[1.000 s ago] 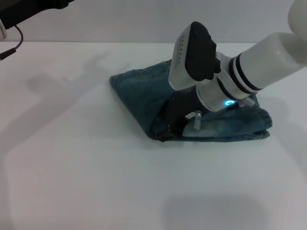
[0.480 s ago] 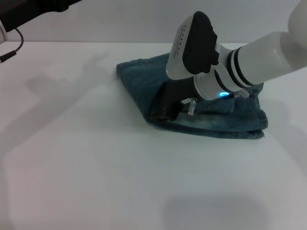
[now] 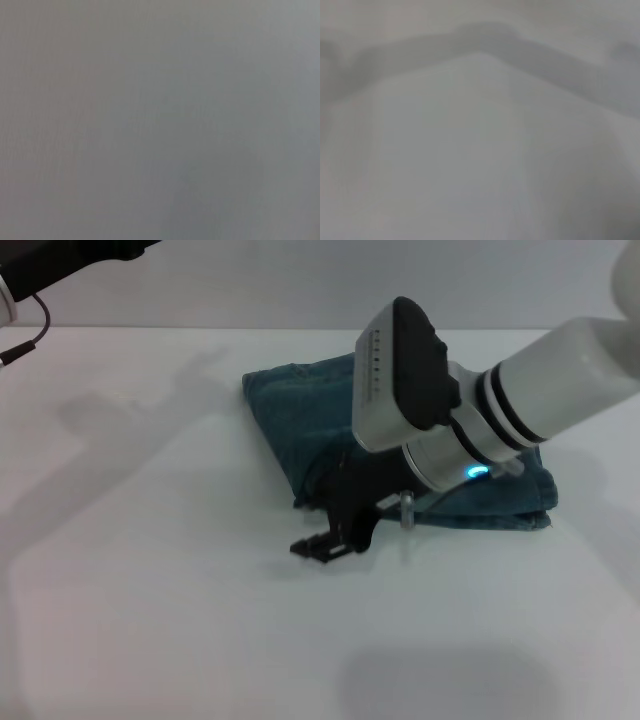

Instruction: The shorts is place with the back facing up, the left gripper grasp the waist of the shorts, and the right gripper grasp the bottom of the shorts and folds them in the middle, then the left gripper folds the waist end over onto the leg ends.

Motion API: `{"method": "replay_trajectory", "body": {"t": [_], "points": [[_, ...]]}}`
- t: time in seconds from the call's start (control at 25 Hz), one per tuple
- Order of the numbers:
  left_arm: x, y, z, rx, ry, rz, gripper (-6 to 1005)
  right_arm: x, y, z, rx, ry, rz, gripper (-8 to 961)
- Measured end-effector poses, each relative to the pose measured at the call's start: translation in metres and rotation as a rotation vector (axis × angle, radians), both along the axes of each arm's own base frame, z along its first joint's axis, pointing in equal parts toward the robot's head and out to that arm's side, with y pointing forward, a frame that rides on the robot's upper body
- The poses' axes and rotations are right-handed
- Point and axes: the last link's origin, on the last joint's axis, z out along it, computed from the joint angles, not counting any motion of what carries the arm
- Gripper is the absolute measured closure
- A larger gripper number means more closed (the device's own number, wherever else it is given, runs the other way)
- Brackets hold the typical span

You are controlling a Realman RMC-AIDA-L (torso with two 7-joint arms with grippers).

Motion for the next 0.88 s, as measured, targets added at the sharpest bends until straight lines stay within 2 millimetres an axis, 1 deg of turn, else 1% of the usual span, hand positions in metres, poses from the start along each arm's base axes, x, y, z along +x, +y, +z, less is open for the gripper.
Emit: {"method": "replay_trajectory", "body": {"t": [0.12,0.24,0.32,0.48,0.56,0.68,0.88], "points": [[0.000,0.000,0.000,0.001,0.000,0.000,166,-0.005,-0.017,0.008,-0.062,0.057,0.035,439],[0.001,0.001,0.000,0.001,0.000,-0.001,165,-0.013,-0.035,0.022,-0.096,0.151,0.100,439],[0.000,0.001,0.000,0.001,0.000,-0.001,165,-0.014,-0.043,0.033,-0.074,0.231,0.140,439],[0.000,0.000,0.000,0.002,-0.001,0.002,165,-0.004,-0.050,0.064,0.051,0.432,0.166,439],[-0.001,0.000,0.000,0.002,0.000,0.002,165,0.008,-0.050,0.081,0.139,0.558,0.141,439],[-0.003,-0.001,-0.001,0.006,0.005,0.003,165,0.031,-0.046,0.102,0.293,0.713,0.095,439],[-0.009,-0.002,-0.004,0.042,-0.009,-0.013,165,0.088,-0.042,0.137,0.647,0.907,0.018,439]]}}
